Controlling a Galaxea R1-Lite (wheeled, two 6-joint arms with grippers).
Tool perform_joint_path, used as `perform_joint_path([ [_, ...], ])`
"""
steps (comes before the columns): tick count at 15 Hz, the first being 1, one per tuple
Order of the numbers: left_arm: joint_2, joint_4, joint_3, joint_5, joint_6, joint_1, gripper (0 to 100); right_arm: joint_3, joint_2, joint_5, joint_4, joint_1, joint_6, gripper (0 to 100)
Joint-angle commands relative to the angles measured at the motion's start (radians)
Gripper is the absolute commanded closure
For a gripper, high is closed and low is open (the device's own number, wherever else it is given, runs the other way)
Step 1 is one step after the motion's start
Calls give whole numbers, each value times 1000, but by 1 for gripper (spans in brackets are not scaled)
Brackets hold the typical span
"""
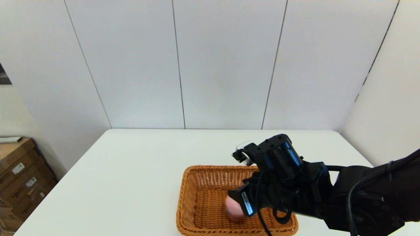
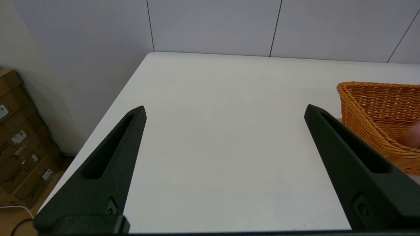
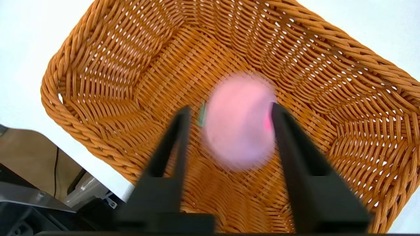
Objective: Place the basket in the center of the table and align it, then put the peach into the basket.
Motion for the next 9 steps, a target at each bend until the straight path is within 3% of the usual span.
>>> perform_joint_path([
  [1,0,0,0,1,1,0,0,-5,-87,-3,-36,-36,22,0],
  [6,0,0,-1,1,5,0,0,62,-470,-46,-28,-236,8,0],
  [7,0,0,-1,1,5,0,0,85,-561,-50,-7,-261,-17,0],
  [9,0,0,-1,1,5,0,0,142,-751,-130,79,-276,-129,0],
])
